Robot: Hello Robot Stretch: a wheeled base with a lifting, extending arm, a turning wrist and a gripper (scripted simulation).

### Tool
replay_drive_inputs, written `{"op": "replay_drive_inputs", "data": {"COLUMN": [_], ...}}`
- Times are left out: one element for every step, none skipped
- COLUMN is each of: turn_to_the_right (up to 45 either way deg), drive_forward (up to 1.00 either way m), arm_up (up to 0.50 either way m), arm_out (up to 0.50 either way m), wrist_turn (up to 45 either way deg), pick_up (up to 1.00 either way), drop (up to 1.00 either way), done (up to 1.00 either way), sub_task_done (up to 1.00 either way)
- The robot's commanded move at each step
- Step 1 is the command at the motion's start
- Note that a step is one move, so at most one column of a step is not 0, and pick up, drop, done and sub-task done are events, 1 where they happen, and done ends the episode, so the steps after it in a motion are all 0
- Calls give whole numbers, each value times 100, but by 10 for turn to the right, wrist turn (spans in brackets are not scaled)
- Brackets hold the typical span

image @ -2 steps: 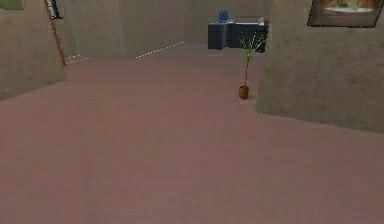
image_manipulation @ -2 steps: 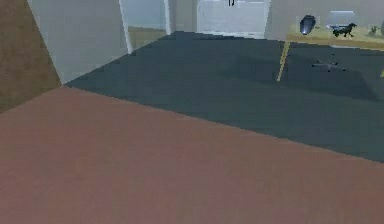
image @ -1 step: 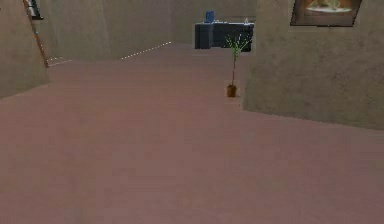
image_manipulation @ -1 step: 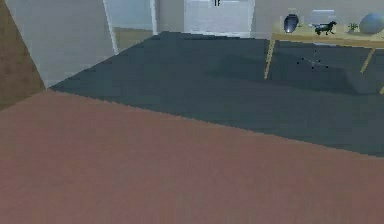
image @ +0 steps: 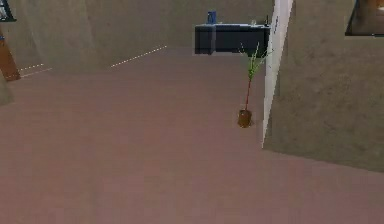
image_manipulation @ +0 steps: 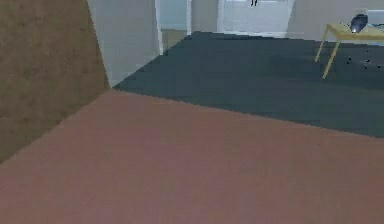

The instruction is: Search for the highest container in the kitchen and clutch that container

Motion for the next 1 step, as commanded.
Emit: {"op": "replay_drive_inputs", "data": {"turn_to_the_right": [0], "drive_forward": [100], "arm_up": [0], "arm_out": [0], "wrist_turn": [0], "pick_up": [0], "drop": [0], "done": [0], "sub_task_done": [0]}}
